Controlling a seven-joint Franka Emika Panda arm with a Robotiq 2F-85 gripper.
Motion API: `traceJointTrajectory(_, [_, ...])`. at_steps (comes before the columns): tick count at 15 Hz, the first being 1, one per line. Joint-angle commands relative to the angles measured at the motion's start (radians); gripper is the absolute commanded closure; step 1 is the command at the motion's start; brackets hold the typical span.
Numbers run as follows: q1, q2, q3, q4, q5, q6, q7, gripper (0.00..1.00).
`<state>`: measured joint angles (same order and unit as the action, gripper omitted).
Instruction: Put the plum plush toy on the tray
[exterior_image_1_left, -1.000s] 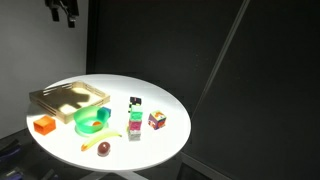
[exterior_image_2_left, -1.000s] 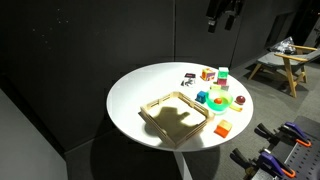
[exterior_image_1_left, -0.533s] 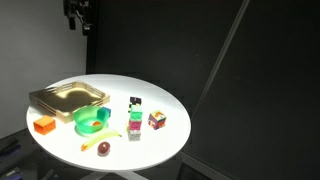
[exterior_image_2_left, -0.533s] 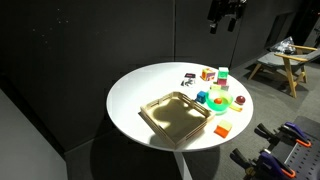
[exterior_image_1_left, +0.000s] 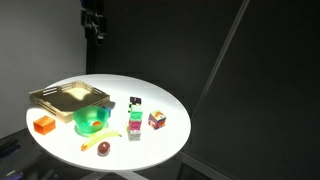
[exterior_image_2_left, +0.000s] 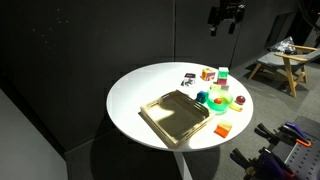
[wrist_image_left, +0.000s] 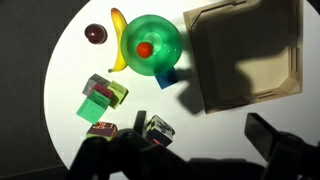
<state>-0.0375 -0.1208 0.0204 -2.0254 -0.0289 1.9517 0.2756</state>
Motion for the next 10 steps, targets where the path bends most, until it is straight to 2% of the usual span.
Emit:
traceJointTrajectory(1, [-0.009,0.067,-0.019,0.071,-0.024,-0.037,0.037,0.00])
traceJointTrajectory(6, [-0.015,0.127,-0.050,0.091,-0.023,-0.022,0.037,0.00])
traceJointTrajectory(10, [-0.025,0.124,-0.077,0.075,-0.037,-0.004,0.065,0.00])
